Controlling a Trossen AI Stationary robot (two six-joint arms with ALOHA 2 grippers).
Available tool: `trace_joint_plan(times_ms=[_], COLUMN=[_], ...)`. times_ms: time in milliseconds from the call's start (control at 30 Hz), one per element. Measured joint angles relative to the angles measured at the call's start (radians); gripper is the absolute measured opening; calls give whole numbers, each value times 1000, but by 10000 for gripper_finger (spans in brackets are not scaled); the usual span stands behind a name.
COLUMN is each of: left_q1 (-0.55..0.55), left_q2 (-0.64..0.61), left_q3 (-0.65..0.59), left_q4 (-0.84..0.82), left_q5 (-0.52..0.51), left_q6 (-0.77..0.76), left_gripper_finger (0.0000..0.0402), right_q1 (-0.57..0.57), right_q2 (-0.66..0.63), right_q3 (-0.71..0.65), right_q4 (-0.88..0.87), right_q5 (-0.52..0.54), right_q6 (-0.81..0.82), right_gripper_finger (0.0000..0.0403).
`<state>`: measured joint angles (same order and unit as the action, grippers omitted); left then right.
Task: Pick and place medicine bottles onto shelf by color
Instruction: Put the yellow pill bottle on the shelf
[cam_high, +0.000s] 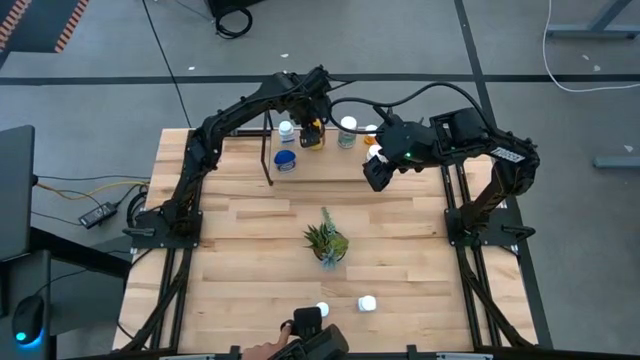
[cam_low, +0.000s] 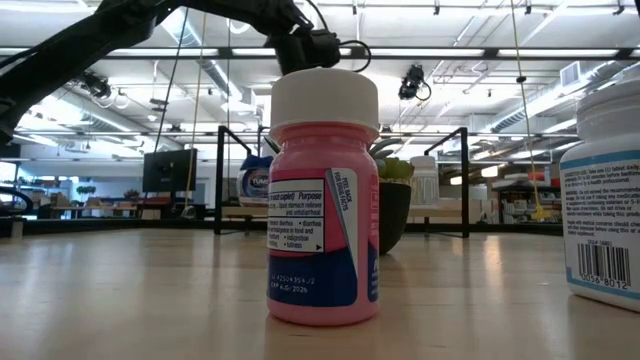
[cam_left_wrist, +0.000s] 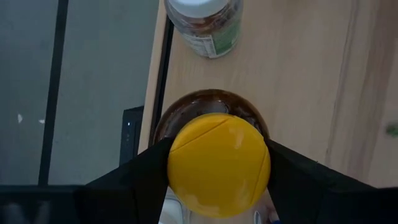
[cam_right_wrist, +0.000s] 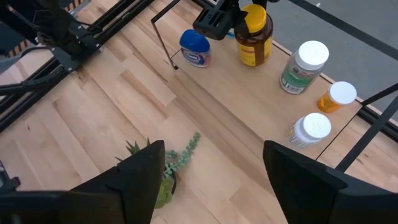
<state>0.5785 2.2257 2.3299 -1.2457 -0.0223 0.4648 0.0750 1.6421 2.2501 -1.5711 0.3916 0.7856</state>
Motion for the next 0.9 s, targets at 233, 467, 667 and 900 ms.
trace_joint_plan(times_ms=[233,467,667,900], left_q1=[0,2,0,0], left_q2=[9,36,40,43], left_q3=[0,0,2,1], left_q4=[30,5,19,48], left_q5=[0,0,-3,-30], left_q6=[1,2,2,0], left_gripper_finger=[245,238,246,256], right_q1=[0,0,7,7], right_q2=[0,0,1,0], right_q3=[0,0,0,0], right_q4=[0,0,0,0], right_q5=[0,0,0,0], right_q6=[0,18,16,11], right_gripper_finger=[278,278,278,278])
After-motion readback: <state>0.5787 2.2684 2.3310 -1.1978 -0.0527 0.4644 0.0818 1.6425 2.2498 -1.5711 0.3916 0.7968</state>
